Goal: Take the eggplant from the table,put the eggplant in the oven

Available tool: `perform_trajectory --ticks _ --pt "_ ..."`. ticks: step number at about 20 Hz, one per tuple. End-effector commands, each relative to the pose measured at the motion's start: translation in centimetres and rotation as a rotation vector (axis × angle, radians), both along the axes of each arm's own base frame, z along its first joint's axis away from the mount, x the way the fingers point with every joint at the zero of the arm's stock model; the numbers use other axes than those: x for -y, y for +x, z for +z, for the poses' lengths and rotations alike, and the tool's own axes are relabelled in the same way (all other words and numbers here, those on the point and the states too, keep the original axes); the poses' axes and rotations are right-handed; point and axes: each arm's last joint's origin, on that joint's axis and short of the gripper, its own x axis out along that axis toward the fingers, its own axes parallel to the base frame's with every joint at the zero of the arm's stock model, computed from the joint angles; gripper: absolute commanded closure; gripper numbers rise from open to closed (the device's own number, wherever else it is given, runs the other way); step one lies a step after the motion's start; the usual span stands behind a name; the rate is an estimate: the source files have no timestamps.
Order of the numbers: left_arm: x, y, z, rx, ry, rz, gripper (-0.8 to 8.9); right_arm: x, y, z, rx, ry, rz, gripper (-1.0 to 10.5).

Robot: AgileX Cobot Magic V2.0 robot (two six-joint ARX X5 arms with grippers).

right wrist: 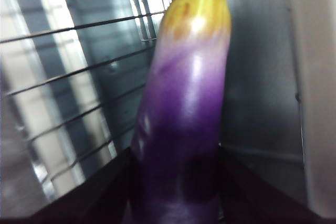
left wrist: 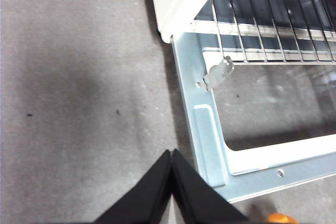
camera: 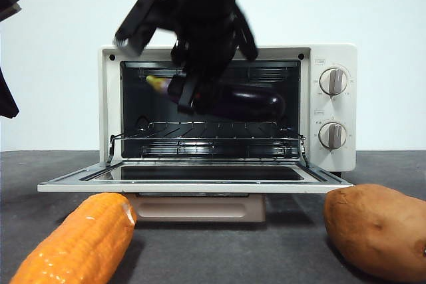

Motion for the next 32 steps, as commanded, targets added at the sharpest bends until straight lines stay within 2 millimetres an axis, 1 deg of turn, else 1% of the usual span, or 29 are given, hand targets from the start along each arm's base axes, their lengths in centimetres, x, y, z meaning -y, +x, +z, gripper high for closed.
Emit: perform_trajectory --ticks 1,3,5,15,18,20,22,26,29,32 --pt "0.1 0.2 0.1 0.004 -0.003 -0.003 8.08 -0.8 0.7 -1.2 0.015 -0.079 0.026 7.7" --pt "0.1 0.1 0.0 0.003 -0.001 -0.005 8.08 -0.8 1.0 -2.1 0.023 -0.112 -0.01 7.1" --pt "0.1 0.1 0.0 0.003 -0.001 -0.005 8.08 -0.7 1.2 -2.2 0.026 -0.096 -0.031 6.5" --pt "0.0 0.1 0.0 0.005 0.004 -0.009 8.08 -0.8 1.2 -2.1 0.032 -0.048 -0.055 6.5" --pt "0.1 0.2 0.0 0.005 0.004 -0.01 8.08 -1.2 0.6 -1.9 0.047 -0.048 -0.055 6.5" --pt "0.1 0.2 0.0 0.009 0.003 -0.01 8.08 -1.6 -0.1 -1.3 0.057 -0.034 -0.039 6.5" --pt "0.1 0.4 -0.1 0.007 0.003 -0.009 8.08 -1.9 -1.1 -0.2 0.071 0.009 -0.035 6.5" --pt "0.2 1.5 -1.3 -0.04 0.009 -0.009 8.08 -2.1 -4.0 2.4 0.071 0.077 -0.026 6.6" --pt "0.4 2.4 -2.6 -0.099 0.011 -0.016 8.08 -1.0 -7.0 5.0 0.021 0.141 -0.03 6.9" --pt "0.6 3.2 -3.9 -0.144 -0.019 -0.047 8.08 0.6 -9.7 7.6 -0.051 0.222 -0.01 7.4"
